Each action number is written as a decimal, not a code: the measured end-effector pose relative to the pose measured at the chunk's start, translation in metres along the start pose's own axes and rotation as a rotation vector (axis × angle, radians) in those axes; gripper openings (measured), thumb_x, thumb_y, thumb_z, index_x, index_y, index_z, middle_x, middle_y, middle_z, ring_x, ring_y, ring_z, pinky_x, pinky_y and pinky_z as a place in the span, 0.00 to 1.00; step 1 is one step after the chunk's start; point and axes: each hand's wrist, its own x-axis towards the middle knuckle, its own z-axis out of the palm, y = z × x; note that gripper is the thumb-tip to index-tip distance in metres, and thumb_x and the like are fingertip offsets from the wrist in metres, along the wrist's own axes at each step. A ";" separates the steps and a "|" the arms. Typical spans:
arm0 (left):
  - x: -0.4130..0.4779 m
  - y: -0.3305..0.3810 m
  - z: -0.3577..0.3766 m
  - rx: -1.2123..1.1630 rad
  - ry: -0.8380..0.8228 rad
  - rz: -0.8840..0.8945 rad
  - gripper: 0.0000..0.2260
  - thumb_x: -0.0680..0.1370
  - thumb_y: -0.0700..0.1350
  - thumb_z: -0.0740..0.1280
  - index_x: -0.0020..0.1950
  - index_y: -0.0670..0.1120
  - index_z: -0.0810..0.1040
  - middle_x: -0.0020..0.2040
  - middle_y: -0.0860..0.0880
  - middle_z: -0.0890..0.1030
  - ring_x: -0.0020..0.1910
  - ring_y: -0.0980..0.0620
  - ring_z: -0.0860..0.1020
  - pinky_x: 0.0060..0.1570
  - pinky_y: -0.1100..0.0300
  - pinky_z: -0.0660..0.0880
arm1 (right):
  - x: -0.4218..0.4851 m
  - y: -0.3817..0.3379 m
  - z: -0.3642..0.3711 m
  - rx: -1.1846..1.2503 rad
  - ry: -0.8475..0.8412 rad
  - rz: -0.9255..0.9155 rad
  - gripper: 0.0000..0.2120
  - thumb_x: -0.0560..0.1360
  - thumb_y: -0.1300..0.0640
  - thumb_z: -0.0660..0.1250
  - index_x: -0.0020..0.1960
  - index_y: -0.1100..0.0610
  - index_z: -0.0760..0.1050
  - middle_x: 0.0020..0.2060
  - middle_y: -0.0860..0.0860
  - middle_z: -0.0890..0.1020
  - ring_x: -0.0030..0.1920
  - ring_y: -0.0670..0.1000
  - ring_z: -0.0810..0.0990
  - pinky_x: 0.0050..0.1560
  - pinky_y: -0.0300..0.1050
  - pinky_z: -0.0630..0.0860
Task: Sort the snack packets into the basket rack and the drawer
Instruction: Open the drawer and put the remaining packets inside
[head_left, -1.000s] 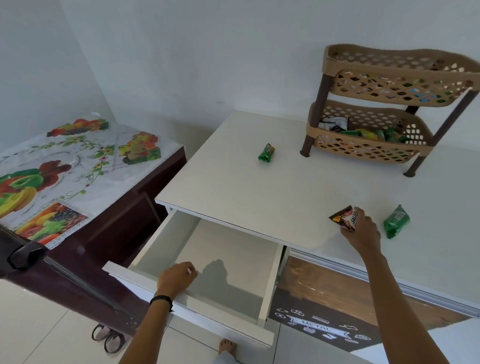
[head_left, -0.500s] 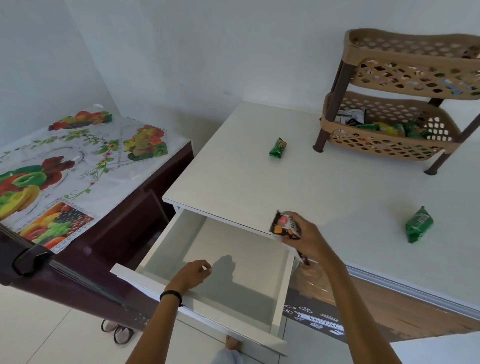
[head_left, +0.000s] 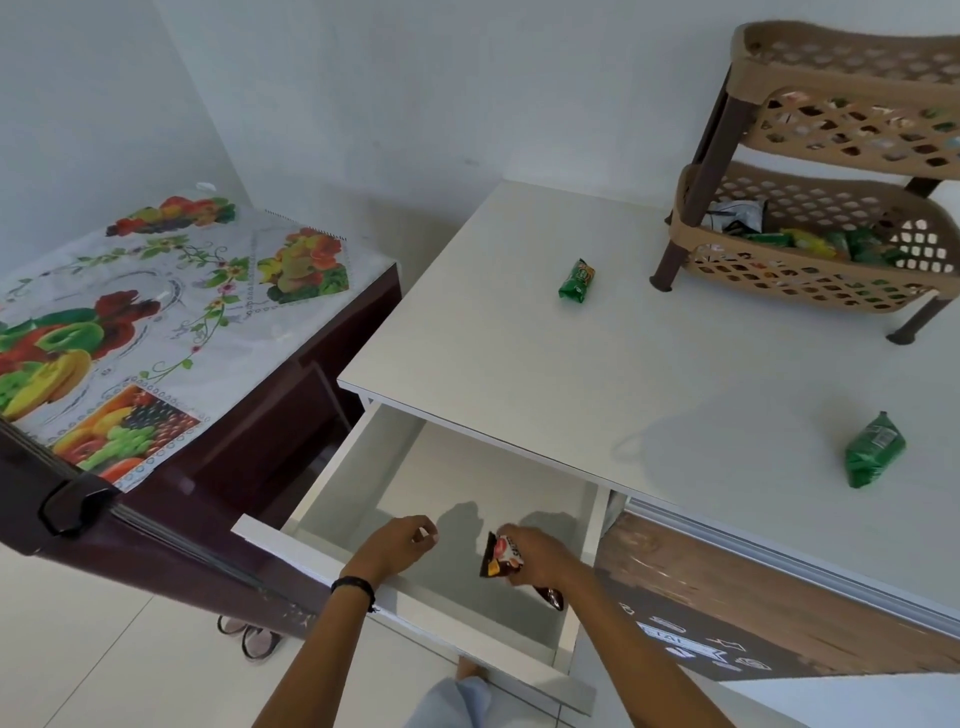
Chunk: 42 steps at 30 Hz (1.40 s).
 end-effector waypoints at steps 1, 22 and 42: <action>0.000 0.000 0.001 0.005 -0.004 0.003 0.12 0.80 0.51 0.60 0.58 0.46 0.76 0.52 0.44 0.81 0.43 0.52 0.76 0.47 0.61 0.72 | 0.002 0.002 0.007 -0.052 -0.028 0.019 0.29 0.70 0.58 0.70 0.68 0.58 0.64 0.61 0.58 0.75 0.61 0.57 0.73 0.57 0.48 0.72; 0.049 0.143 -0.066 -0.311 -0.374 0.345 0.10 0.82 0.49 0.56 0.56 0.52 0.77 0.46 0.55 0.81 0.44 0.59 0.79 0.41 0.68 0.73 | -0.019 -0.011 -0.051 0.245 -0.183 0.048 0.22 0.78 0.57 0.62 0.71 0.57 0.64 0.66 0.58 0.72 0.65 0.55 0.71 0.64 0.45 0.68; 0.189 0.256 -0.104 -0.210 0.345 0.546 0.12 0.77 0.35 0.63 0.60 0.42 0.76 0.60 0.43 0.76 0.58 0.44 0.75 0.59 0.58 0.70 | -0.118 0.167 -0.147 0.559 1.408 0.774 0.27 0.74 0.63 0.67 0.71 0.62 0.62 0.69 0.65 0.63 0.68 0.65 0.63 0.68 0.56 0.63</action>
